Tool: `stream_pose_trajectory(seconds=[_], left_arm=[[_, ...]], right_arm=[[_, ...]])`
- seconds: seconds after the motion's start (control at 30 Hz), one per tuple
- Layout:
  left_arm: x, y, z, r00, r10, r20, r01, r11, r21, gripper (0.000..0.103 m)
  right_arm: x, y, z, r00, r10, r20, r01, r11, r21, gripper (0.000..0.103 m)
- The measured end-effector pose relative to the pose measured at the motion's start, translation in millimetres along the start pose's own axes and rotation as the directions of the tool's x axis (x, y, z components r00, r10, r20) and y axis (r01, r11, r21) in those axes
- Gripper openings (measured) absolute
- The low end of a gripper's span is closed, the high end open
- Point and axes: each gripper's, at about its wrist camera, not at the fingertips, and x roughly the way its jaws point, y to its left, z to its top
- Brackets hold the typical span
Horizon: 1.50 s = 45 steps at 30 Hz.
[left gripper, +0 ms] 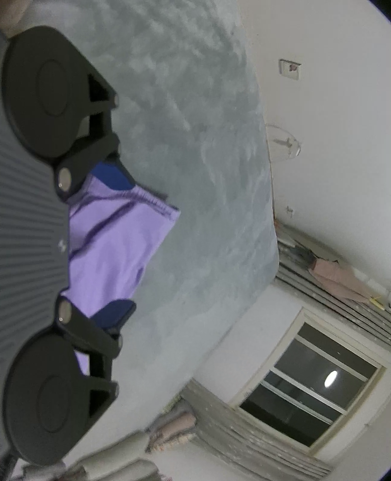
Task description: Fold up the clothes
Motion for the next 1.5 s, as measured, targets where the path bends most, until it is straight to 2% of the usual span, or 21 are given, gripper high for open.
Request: stream_pose_trajectory(seconds=[0.07,0.13,0.23,0.3,0.37,0.43,0.47,0.57,0.7,0.87,1.1,1.37,1.5], left_arm=[[2.5,-2.4,-2.5,1.000,0.016,-0.005,-0.016,1.000,0.025,0.058],[1.5,-5.9,-4.3,1.000,0.023,-0.001,-0.023,0.999,0.046,0.055],[-3.8,-12.0,-5.1,1.000,0.008,0.014,-0.009,0.998,0.067,0.055],[-7.2,-18.5,-7.3,1.000,-0.015,0.019,0.012,0.994,0.109,0.055],[-7.0,-27.7,-12.0,1.000,-0.026,0.008,0.024,0.988,0.152,0.056],[-6.4,-35.5,-16.5,0.999,-0.035,-0.007,0.036,0.983,0.178,0.056],[-6.1,-39.5,-18.7,0.999,-0.040,-0.015,0.042,0.981,0.191,0.057],[-5.1,-43.1,-21.8,0.998,-0.058,-0.035,0.064,0.978,0.199,0.060],[-3.2,-39.4,-23.2,0.997,-0.051,-0.059,0.061,0.981,0.187,0.061],[-1.3,-35.8,-24.2,0.996,-0.048,-0.071,0.060,0.984,0.168,0.063],[0.4,-28.5,-19.9,0.995,-0.060,-0.075,0.070,0.988,0.141,0.063],[3.6,-24.9,-17.1,0.994,-0.074,-0.085,0.083,0.990,0.111,0.067],[4.4,-25.9,-15.5,0.993,-0.081,-0.084,0.091,0.989,0.118,0.072]], right_arm=[[1.1,0.1,-0.3,0.999,-0.013,-0.029,0.012,0.999,-0.030,0.055],[-3.7,-3.1,-0.9,0.999,-0.010,-0.041,0.008,0.999,-0.031,0.055],[-18.8,-10.4,-0.1,1.000,0.020,-0.008,-0.020,1.000,0.012,0.053],[-25.7,-6.9,-1.1,0.999,-0.035,0.001,0.035,0.996,-0.081,0.044],[-29.4,1.3,-6.0,0.994,-0.106,-0.006,0.102,0.972,-0.211,0.043],[-27.6,5.2,-12.6,0.994,-0.109,-0.011,0.102,0.957,-0.271,0.043],[-25.7,7.0,-13.6,0.994,-0.108,-0.013,0.100,0.953,-0.286,0.040],[-16.7,12.8,-16.9,0.993,-0.113,-0.033,0.096,0.940,-0.328,0.014],[-11.0,18.1,-21.9,0.989,-0.145,-0.040,0.120,0.920,-0.373,0.013],[-19.1,13.1,-19.0,0.991,-0.136,-0.012,0.124,0.935,-0.333,0.005],[-31.7,18.1,-14.5,0.992,-0.127,0.006,0.123,0.941,-0.316,0.004],[-50.2,6.8,-18.1,0.986,-0.169,-0.005,0.158,0.930,-0.333,0.002],[-49.0,13.2,-20.2,0.988,-0.150,0.020,0.147,0.915,-0.376,0.003]])
